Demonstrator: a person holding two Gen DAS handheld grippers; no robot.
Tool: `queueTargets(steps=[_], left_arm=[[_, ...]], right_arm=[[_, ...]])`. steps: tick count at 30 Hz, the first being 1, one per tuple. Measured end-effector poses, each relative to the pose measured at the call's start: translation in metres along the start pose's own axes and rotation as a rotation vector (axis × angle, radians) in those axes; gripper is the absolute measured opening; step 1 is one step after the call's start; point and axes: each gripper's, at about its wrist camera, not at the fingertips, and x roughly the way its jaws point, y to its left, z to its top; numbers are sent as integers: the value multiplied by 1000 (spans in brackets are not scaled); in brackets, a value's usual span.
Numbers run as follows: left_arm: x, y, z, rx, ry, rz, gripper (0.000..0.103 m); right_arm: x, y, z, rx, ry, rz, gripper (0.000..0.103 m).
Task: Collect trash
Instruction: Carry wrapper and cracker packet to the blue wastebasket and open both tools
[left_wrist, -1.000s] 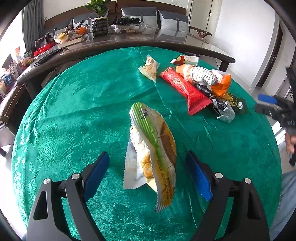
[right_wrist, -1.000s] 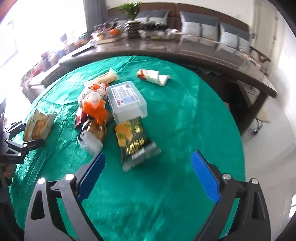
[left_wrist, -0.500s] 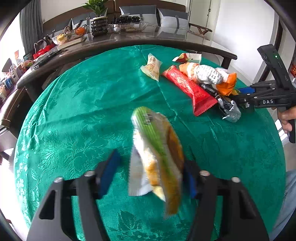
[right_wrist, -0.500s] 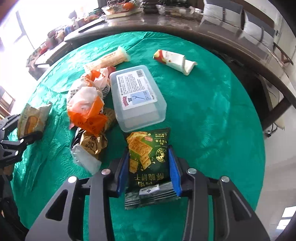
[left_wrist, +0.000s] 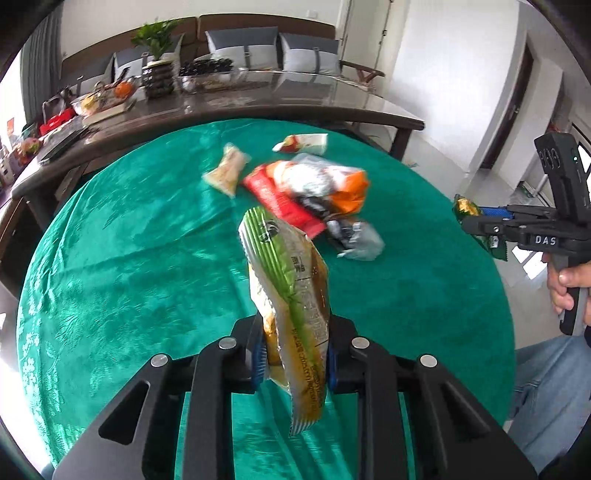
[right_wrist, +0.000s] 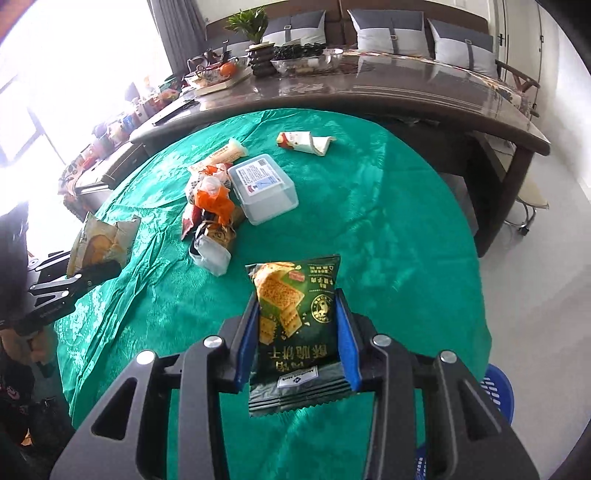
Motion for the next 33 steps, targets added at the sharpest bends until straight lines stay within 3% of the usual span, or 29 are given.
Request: queueTargets(steps=[13, 23, 28, 33], left_arm=[[8, -110, 26, 157, 2, -38, 23], [18, -173, 41, 237, 5, -77, 23], [27, -203, 46, 258, 27, -121, 23], [43, -248, 47, 281, 73, -212, 24]], right_arm=[[-29, -38, -31, 62, -26, -36, 37], [-52, -67, -45, 110, -57, -62, 37], [-65, -96, -58, 162, -68, -105, 37], [-77, -143, -81, 252, -49, -192, 37]])
